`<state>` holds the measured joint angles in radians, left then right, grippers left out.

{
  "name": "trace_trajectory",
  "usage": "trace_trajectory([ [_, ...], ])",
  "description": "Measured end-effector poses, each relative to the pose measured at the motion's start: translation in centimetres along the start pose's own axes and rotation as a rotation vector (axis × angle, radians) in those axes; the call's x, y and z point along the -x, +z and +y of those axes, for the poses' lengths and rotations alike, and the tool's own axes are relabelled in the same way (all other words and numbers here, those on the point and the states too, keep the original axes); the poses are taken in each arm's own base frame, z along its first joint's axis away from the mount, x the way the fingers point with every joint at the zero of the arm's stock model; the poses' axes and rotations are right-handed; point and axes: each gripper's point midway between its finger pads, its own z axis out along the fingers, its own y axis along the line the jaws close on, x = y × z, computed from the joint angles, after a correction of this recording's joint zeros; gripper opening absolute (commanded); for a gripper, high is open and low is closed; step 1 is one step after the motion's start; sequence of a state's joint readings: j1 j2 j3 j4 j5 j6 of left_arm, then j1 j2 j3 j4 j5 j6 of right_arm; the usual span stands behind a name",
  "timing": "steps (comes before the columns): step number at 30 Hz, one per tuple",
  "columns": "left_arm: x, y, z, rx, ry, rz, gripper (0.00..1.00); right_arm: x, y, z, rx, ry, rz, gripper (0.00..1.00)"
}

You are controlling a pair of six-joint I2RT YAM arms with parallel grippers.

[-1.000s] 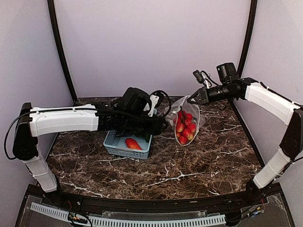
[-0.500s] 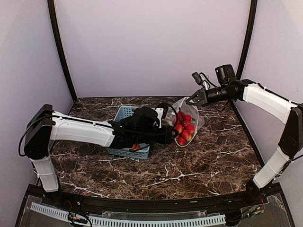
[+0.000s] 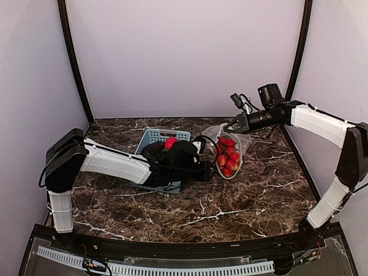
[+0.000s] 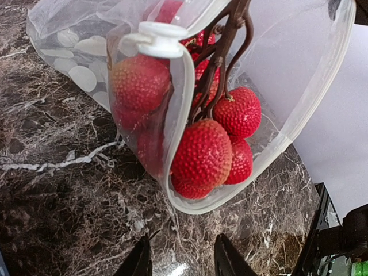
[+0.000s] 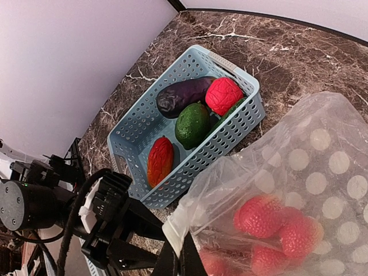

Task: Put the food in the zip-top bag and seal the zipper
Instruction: Adjust the zipper food storage bag at the center of the board.

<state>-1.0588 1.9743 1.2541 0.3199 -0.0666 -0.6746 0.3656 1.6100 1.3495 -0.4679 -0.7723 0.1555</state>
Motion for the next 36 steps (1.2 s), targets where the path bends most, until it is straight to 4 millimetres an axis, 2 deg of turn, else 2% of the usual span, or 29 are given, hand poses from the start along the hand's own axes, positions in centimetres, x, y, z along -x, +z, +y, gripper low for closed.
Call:
trace_trajectory([
  [9, -1.5, 2.5, 0.6, -0.001, -0.032, 0.027, 0.27, 0.1, 0.1, 0.2, 0.02, 0.002, -0.002, 0.0],
  [15, -1.8, 3.4, 0.8, 0.002, -0.052, 0.031, 0.02, 0.2, 0.1, 0.4, 0.026, 0.002, -0.006, 0.0],
  [17, -1.8, 3.5, 0.8, 0.003, -0.05, 0.031, 0.01, 0.3, 0.1, 0.3, 0.025, 0.001, -0.008, 0.0],
  [24, -0.7, 3.7, -0.2, -0.016, -0.039, 0.007, 0.01, 0.3, 0.1, 0.3, 0.025, 0.001, -0.008, 0.0],
  [33, -0.2, 3.7, 0.3, 0.012, -0.066, -0.013, 0.25, 0.3, 0.1, 0.3, 0.022, 0.0, -0.009, 0.0],
  [35, -0.2, 3.7, 0.3, 0.016, -0.075, -0.016, 0.26, 0.3, 0.1, 0.3, 0.022, 0.0, -0.008, 0.0],
  [36, -0.2, 3.7, 0.4, 0.017, -0.079, -0.017, 0.22, 0.3, 0.1, 0.3, 0.022, 0.0, -0.009, 0.0],
])
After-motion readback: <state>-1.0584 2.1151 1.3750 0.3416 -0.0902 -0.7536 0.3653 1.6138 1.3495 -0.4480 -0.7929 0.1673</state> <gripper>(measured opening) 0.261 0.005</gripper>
